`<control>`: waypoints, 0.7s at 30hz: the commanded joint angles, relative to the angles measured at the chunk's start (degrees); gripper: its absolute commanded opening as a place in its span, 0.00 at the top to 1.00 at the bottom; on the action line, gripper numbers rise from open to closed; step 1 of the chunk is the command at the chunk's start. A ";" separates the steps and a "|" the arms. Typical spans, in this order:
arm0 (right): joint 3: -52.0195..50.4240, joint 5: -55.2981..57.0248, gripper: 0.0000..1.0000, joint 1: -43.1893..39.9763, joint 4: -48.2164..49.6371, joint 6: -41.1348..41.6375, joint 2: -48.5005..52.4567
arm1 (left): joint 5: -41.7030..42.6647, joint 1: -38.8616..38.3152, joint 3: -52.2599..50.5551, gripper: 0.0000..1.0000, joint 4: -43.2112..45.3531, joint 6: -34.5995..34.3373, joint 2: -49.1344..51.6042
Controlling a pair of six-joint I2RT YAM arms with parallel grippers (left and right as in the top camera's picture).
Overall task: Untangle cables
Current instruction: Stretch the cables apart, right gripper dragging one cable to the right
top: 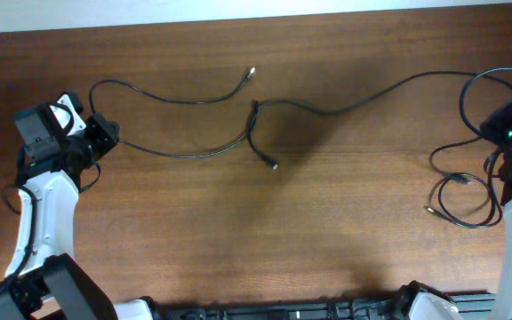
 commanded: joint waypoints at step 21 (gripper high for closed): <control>22.12 -9.38 0.96 -18.51 20.46 21.75 3.54 | 0.61 -0.33 0.35 1.00 -2.89 -0.55 -1.53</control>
